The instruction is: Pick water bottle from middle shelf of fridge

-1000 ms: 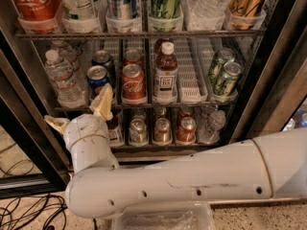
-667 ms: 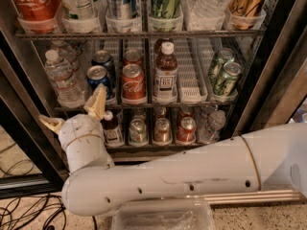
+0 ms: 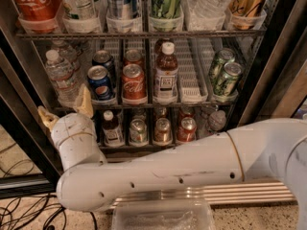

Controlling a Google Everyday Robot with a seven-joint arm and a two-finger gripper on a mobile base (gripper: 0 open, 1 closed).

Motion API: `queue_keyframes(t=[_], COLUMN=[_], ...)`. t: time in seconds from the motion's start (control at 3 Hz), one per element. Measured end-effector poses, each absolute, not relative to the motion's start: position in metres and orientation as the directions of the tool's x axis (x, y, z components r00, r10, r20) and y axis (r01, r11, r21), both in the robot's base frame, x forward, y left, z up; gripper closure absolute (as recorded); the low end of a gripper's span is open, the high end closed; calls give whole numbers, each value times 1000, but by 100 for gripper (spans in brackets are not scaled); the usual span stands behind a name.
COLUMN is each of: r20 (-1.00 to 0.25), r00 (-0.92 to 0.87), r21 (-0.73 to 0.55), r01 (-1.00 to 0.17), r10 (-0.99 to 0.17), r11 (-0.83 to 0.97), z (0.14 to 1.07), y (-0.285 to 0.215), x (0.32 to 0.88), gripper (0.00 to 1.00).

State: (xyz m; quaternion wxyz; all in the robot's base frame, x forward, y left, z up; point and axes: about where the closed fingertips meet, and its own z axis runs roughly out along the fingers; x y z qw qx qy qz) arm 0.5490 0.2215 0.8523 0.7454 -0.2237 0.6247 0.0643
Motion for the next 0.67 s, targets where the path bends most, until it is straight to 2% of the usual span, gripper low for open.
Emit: queue_keyframes(t=[0.67], r20=[-962], r00=[219], r21=[-234], r01=[-365], r10=[-161], r11=[901], z=[852], y=[233], x=[561], gripper=[38])
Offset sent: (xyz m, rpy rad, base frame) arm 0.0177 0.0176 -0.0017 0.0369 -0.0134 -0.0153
